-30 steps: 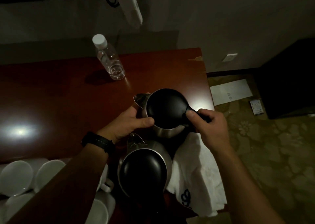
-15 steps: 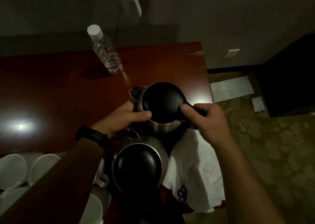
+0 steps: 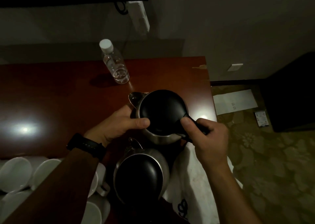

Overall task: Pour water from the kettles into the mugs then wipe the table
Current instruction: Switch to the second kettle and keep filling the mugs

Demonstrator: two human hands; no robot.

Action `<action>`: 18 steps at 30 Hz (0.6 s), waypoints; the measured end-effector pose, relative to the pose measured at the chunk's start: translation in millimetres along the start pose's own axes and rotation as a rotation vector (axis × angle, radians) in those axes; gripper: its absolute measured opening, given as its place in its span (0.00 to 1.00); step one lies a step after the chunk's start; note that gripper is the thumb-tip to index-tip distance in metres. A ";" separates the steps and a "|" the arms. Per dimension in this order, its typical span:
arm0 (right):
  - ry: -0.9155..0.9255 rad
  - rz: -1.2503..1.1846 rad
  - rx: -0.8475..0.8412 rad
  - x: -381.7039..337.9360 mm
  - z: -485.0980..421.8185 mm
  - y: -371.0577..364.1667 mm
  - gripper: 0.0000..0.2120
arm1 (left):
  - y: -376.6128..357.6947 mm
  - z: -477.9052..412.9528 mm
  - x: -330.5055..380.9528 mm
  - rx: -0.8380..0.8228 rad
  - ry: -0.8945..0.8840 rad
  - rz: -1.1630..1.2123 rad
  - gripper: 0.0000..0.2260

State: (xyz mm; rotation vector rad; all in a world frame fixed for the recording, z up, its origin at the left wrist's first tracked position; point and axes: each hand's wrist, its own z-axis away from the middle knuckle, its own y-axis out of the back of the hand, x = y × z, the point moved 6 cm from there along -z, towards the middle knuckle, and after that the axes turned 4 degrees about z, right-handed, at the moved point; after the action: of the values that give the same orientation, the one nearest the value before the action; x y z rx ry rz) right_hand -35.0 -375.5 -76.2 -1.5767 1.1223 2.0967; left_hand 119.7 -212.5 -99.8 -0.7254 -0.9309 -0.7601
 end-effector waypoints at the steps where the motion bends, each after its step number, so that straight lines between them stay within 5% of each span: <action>1: -0.015 -0.023 0.003 -6.1 2.1 0.4 0.35 | 0.4 3.4 8.5 0.007 -0.023 -0.016 0.42; 8: -0.007 -0.110 0.016 -68.2 11.1 5.8 0.41 | 0.1 30.9 78.7 0.051 -0.153 -0.123 0.34; 11: 0.056 -0.104 0.033 -99.5 13.6 8.0 0.47 | 7.1 40.6 97.9 0.119 -0.221 -0.085 0.39; 18: 0.149 -0.142 -0.039 -164.3 25.5 4.1 0.42 | 17.5 77.5 145.9 0.196 -0.329 -0.029 0.41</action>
State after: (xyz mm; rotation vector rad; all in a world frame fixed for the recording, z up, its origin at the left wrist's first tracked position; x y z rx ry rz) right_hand 4.2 -324.1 77.1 -1.8003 0.9875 1.9482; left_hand 158.2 -176.7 57.7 -0.6754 -1.2973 -0.5725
